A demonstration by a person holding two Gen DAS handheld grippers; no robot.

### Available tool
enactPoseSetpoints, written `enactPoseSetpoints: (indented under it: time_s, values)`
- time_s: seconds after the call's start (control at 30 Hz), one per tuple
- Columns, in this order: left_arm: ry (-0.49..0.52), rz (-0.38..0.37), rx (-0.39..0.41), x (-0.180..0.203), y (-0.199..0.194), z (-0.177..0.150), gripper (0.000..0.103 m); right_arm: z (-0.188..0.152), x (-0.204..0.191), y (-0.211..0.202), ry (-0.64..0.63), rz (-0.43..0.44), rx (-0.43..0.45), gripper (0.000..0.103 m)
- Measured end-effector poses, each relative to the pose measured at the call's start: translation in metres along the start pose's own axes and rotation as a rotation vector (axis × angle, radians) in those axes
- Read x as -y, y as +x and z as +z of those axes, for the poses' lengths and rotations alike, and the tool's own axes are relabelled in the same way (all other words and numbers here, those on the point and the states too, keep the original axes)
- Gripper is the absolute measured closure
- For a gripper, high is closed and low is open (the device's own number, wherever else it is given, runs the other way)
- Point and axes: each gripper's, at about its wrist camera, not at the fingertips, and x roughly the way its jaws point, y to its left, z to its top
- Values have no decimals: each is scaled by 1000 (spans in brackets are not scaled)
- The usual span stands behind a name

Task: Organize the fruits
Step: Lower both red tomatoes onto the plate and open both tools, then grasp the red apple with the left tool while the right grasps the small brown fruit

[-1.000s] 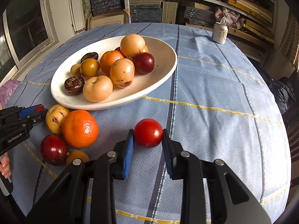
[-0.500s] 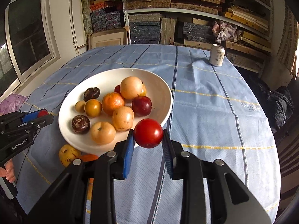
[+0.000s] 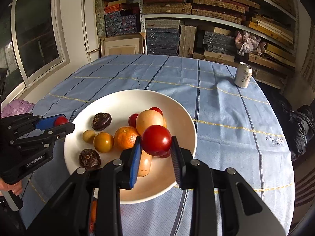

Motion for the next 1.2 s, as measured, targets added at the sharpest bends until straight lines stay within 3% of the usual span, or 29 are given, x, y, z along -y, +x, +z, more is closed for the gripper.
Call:
enactPoseSetpoints:
  time_s: [0.13, 0.17, 0.2, 0.23, 0.4, 0.57, 0.73, 0.87, 1.2]
  values:
    - [-40, -8, 16, 1, 12, 6, 75, 0, 5, 13, 2, -28, -17, 72]
    - [-66, -11, 35, 0, 14, 5, 52, 0, 6, 15, 7, -53, -12, 63]
    - [-91, -7, 42, -2, 15, 5, 6, -1, 8, 16, 23, -67, -10, 30]
    - [-118, 1, 44, -5, 16, 3, 5, -1, 11, 14, 52, -71, -4, 7]
    - [-156, 11, 6, -11, 13, -3, 3, -5, 24, -6, 91, -121, 48, 7]
    - [-135, 9, -8, -3, 2, -19, 3, -28, 25, -18, 96, -114, 21, 7]
    - [-85, 54, -46, 6, -9, -52, 3, -62, 13, -24, 75, -47, -52, 7]
    - [-81, -13, -67, 9, -20, -76, 3, -89, 2, -29, 66, -7, -95, 7]
    - [-23, -135, -16, 35, -61, -113, 3, -134, -13, -41, 31, 26, -151, 7]
